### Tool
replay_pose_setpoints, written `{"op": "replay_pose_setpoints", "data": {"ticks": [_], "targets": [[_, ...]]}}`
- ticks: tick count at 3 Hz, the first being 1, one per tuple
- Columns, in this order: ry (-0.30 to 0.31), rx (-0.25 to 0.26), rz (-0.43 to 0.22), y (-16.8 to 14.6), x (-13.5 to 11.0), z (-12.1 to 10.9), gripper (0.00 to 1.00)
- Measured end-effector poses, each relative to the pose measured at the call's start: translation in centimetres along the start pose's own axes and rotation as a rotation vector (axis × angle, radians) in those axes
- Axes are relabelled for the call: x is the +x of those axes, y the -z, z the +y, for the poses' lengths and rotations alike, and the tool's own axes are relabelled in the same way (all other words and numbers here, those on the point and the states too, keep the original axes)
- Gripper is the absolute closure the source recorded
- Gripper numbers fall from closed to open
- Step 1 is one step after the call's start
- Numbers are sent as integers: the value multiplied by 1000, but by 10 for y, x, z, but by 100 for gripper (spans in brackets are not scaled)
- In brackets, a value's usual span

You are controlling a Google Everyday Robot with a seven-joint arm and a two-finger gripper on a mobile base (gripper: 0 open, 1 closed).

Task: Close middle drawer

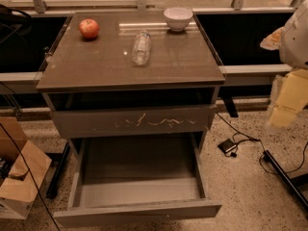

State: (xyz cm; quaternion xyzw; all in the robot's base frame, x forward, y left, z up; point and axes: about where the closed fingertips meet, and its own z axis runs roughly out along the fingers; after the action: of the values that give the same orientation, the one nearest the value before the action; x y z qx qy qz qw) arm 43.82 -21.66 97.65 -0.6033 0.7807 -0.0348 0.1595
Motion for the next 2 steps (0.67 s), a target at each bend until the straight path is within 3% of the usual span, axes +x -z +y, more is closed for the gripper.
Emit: {"op": "replay_pose_setpoints", "data": {"ticks": [1, 2], "targets": [[0, 0, 0, 0, 0, 0, 0], [0, 0, 0, 0, 0, 0, 18]]}}
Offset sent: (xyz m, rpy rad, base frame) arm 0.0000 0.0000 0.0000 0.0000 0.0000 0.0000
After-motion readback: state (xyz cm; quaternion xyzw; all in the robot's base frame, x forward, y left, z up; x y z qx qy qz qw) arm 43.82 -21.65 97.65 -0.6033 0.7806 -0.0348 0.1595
